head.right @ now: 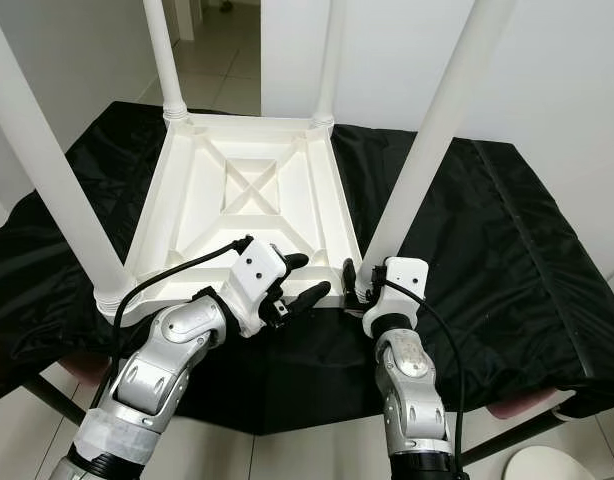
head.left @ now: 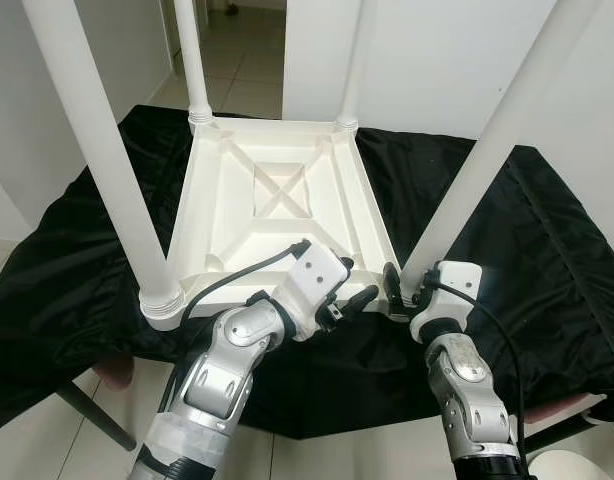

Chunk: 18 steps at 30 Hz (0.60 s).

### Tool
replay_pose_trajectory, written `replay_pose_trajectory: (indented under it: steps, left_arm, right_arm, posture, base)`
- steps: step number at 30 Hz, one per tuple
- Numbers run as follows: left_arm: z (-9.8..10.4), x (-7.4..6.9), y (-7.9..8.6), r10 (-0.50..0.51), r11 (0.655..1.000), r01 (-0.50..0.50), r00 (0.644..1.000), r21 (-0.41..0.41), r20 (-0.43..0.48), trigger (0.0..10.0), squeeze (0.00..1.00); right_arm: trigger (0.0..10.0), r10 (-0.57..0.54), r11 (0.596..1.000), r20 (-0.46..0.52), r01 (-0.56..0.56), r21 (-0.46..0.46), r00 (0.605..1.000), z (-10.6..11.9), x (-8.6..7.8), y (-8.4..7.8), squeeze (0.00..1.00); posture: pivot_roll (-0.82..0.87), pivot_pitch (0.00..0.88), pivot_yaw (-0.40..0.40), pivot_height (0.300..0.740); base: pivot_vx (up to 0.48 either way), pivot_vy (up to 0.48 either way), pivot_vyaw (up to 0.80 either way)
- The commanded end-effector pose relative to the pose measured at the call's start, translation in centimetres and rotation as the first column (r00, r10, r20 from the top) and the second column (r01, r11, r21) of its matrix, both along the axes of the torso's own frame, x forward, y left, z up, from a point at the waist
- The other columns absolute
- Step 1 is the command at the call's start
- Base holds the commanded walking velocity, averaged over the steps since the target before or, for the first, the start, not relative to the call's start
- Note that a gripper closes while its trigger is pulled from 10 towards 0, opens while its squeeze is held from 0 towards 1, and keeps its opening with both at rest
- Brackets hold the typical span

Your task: Building children table

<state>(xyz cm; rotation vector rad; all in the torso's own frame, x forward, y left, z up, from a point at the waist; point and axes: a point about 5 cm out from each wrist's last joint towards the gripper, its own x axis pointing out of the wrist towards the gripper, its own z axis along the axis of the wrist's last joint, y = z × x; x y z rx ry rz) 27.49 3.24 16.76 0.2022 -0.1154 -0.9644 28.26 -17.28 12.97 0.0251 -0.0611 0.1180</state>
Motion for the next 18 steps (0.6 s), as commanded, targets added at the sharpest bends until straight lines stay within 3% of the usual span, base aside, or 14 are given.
replay_pose_trajectory:
  steps: [1, 5, 10, 18]
  left_arm:
    - [-0.2, 0.4, 0.3, 0.095, 0.996, -0.095, 0.995, -0.002, 0.014, 10.0, 0.0]
    - [-0.1, 0.4, 0.3, 0.089, 0.996, -0.089, 0.996, 0.002, 0.018, 10.0, 0.0]
    - [0.0, 0.6, 0.4, 0.091, 0.996, -0.091, 0.996, 0.004, 0.019, 10.0, 0.0]
    - [0.0, 0.6, 0.4, 0.09, 0.996, -0.09, 0.996, 0.007, 0.018, 10.0, 0.0]
  right_arm:
    - [10.0, 0.034, 0.999, 0.003, -0.034, 0.004, 0.999, 0.0, 0.1, -0.7, 0.0]
    - [10.0, 0.222, 0.973, 0.004, -0.221, -0.069, 0.975, 0.4, 0.4, -1.7, 0.0]
    - [10.0, 0.348, 0.931, -0.018, -0.348, -0.112, 0.937, 0.4, 1.1, -1.9, 0.0]
    - [10.0, 0.414, 0.893, -0.044, -0.415, -0.173, 0.909, 0.6, 2.4, -1.9, 0.0]
  posture:
    - [0.03, 0.0, -0.049, 0.74]
    - [0.02, 0.0, -0.042, 0.74]
    - [0.03, 0.0, -0.04, 0.74]
    - [0.04, 0.0, -0.034, 0.74]
  base:
    - [0.0, 0.0, 0.0]
    - [0.0, 0.0, 0.0]
    - [0.0, 0.0, 0.0]
    - [0.0, 0.0, 0.0]
